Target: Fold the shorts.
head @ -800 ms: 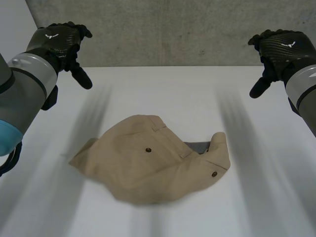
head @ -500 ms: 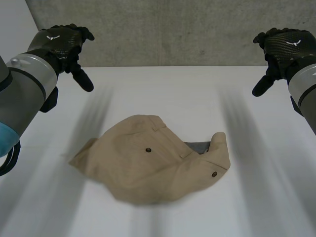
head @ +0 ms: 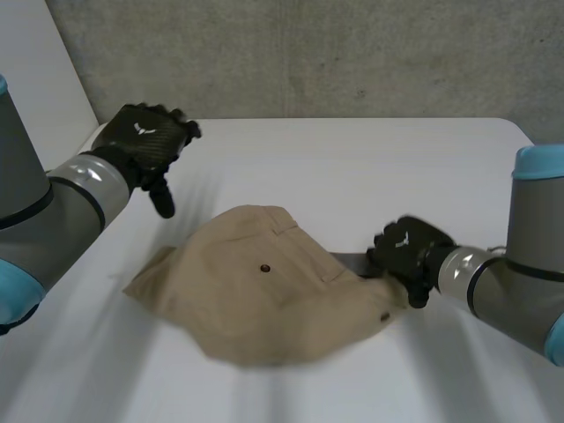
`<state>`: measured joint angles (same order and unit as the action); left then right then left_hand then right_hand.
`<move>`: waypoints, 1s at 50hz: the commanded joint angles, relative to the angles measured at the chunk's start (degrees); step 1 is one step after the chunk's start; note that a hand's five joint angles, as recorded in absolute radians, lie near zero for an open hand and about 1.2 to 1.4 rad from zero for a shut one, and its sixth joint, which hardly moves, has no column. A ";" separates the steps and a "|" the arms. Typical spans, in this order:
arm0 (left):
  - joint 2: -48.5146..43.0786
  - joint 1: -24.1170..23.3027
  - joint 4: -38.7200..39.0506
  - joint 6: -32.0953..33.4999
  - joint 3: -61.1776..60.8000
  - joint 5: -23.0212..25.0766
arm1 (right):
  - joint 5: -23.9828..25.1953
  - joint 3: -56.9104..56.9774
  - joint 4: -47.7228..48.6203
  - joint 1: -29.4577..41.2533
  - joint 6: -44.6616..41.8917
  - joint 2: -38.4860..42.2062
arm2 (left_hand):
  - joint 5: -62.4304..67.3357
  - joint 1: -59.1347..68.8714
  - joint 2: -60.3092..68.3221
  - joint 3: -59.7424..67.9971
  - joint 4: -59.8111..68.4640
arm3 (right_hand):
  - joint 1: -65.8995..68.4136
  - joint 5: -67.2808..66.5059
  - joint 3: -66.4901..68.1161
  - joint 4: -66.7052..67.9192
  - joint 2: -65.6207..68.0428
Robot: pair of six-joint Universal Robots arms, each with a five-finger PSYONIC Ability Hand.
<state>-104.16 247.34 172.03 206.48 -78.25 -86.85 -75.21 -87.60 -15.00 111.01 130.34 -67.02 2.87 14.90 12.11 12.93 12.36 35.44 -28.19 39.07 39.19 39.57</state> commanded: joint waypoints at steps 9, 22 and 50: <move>0.19 6.48 0.33 -4.16 -8.32 -1.48 | -1.16 -7.85 -14.34 -7.91 -9.30 -7.76 | -2.14 -4.18 -1.39 -2.21 -1.63 | 44.56 -41.81 40.93 40.81 40.43; 0.10 6.40 1.12 -4.25 -13.68 -1.31 | -6.00 0.14 -9.79 -9.85 -8.98 -12.08 | -1.81 -3.84 -1.06 -1.88 -1.30 | -25.44 28.19 -29.07 -29.19 -29.57; -4.56 13.60 3.84 -4.07 -16.76 9.06 | -0.28 29.15 1.27 9.75 28.04 19.73 | 3.24 1.21 3.99 3.17 3.75 | -15.77 18.52 -19.39 -19.52 -19.90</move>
<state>-107.50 258.88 175.96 202.38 -94.86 -83.31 -75.01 -61.67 -19.38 120.64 157.34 -52.24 3.05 14.90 12.62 13.05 12.51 13.08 -6.09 15.92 15.83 15.79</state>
